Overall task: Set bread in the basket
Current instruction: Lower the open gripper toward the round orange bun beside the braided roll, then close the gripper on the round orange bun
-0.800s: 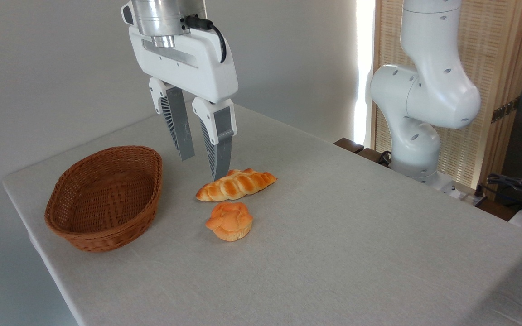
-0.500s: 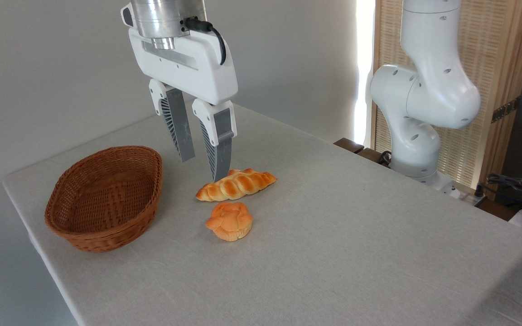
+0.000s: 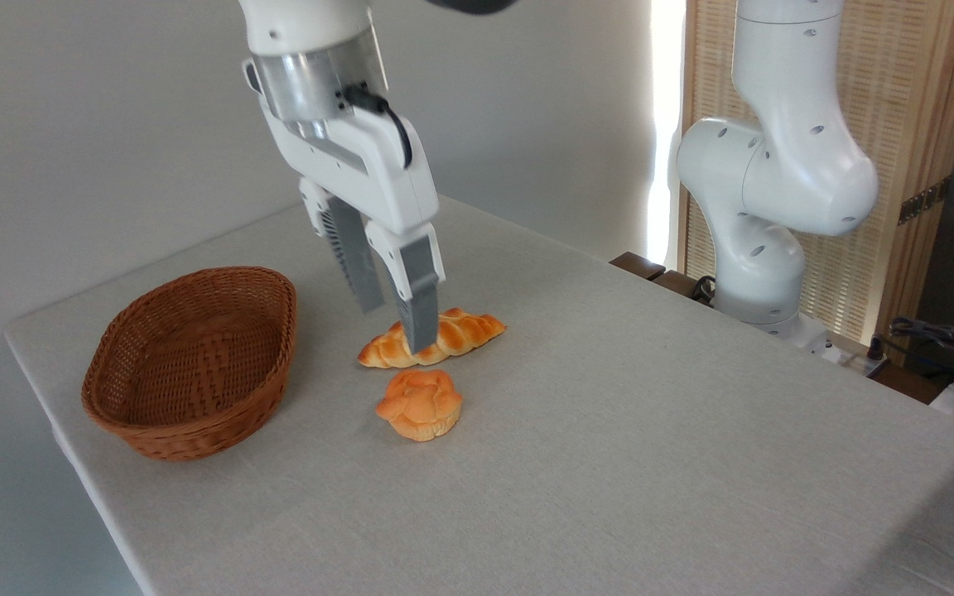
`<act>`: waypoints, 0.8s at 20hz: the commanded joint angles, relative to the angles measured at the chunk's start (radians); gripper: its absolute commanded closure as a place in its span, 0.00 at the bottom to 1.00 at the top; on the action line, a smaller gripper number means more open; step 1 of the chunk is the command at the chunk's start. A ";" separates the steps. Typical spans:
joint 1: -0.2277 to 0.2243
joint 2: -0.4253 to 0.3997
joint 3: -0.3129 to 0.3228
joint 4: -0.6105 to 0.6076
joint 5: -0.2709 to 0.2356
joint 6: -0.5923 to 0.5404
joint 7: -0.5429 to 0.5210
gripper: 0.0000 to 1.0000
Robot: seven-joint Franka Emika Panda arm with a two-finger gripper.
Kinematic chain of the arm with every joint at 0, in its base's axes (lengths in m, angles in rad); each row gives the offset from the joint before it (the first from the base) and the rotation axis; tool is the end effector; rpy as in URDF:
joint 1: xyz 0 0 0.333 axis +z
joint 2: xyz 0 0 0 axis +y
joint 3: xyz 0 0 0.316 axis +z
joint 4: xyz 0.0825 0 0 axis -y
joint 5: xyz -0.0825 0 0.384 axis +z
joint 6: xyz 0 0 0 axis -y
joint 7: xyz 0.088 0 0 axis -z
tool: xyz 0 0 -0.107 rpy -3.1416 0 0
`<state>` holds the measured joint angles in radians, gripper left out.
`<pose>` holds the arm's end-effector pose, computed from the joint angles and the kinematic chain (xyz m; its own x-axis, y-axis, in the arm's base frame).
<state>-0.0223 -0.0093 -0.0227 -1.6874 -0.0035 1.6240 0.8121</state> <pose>0.5517 -0.0253 0.5791 0.6539 -0.7558 -0.0348 -0.7546 -0.6548 0.0415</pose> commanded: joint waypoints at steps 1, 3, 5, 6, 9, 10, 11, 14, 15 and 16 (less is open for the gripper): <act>-0.034 -0.069 0.004 -0.124 0.002 0.000 0.038 0.00; -0.076 -0.067 0.004 -0.172 0.002 0.028 0.038 0.00; -0.116 -0.067 0.004 -0.224 0.002 0.085 0.036 0.00; -0.131 -0.066 0.004 -0.245 0.002 0.109 0.036 0.00; -0.151 -0.055 0.004 -0.302 0.002 0.180 0.038 0.00; -0.162 -0.049 0.004 -0.322 0.002 0.209 0.038 0.00; -0.168 -0.040 0.004 -0.342 0.002 0.242 0.038 0.00; -0.176 -0.035 0.006 -0.402 0.010 0.338 0.048 0.00; -0.176 -0.028 0.006 -0.419 0.014 0.358 0.048 0.00; -0.176 -0.021 0.006 -0.428 0.014 0.376 0.048 0.00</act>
<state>-0.1861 -0.0329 -0.0306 -2.0679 -0.0035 1.9345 0.8399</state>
